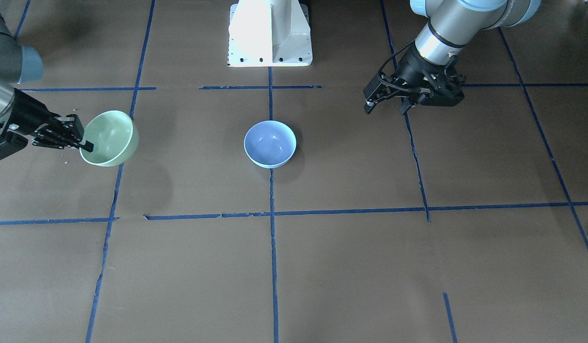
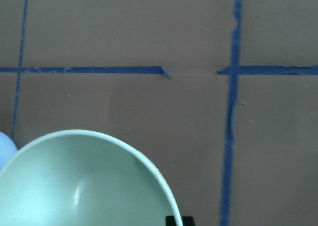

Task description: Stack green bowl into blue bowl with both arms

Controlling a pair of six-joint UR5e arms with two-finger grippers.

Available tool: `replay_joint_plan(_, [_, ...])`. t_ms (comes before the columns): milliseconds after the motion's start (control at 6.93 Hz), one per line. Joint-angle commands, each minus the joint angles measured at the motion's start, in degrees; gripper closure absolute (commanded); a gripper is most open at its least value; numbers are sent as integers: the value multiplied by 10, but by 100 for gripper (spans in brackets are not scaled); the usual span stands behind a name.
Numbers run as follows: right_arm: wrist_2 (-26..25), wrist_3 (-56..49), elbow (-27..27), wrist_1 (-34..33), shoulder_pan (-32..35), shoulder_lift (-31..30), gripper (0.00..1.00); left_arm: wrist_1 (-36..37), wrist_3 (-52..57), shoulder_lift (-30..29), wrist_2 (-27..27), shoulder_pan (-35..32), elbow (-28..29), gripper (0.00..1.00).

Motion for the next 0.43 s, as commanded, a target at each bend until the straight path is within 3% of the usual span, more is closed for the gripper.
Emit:
replay_joint_plan(0, [-81, 162, 3, -2, -75, 105, 100, -1, 47, 75, -16, -26, -37, 0])
replay_joint_plan(144, [-143, 190, 12, -39, -122, 143, 100, -1, 98, 114, -16, -41, -50, 0])
replay_joint_plan(288, [-198, 190, 59, -131, -171, 168, 100, -1, 112, 128, -16, -48, -51, 0])
